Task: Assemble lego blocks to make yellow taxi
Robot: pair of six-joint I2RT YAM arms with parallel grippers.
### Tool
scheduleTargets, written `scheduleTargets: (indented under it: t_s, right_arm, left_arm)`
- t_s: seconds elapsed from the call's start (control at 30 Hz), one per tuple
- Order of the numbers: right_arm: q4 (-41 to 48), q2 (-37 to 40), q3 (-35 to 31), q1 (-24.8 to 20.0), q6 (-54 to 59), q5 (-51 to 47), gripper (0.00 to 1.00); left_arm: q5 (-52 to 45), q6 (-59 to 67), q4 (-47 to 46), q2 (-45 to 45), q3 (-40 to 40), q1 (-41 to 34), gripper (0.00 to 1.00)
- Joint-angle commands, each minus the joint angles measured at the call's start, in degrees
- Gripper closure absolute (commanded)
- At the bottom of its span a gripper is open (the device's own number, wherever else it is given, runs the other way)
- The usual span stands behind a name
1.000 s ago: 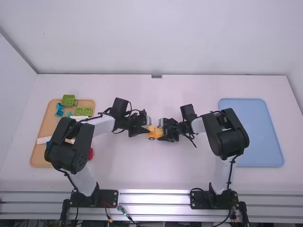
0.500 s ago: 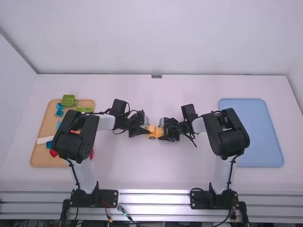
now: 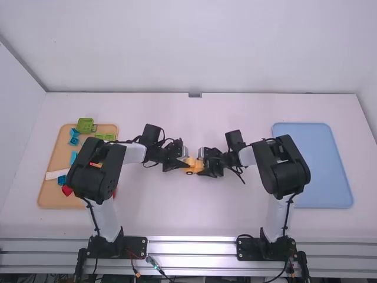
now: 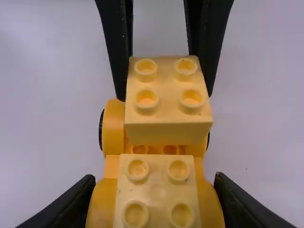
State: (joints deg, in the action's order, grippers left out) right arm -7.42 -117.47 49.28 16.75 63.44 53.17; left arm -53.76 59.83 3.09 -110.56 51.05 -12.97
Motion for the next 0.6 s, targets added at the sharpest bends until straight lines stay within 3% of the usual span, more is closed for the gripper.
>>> scheduleTargets:
  t_s: [0.0,0.57]
  right_arm:
    - [1.01,-0.74,0.57,0.39,1.62,0.76,0.44]
    - [1.84,-0.74,0.57,0.83,2.99,0.72,0.43]
  left_arm:
    - [-0.61,0.24,-0.48,-0.04,-0.22,-0.31,0.99]
    - [-0.81,3.48,-2.08,-2.82,-0.22,-1.42,0.99]
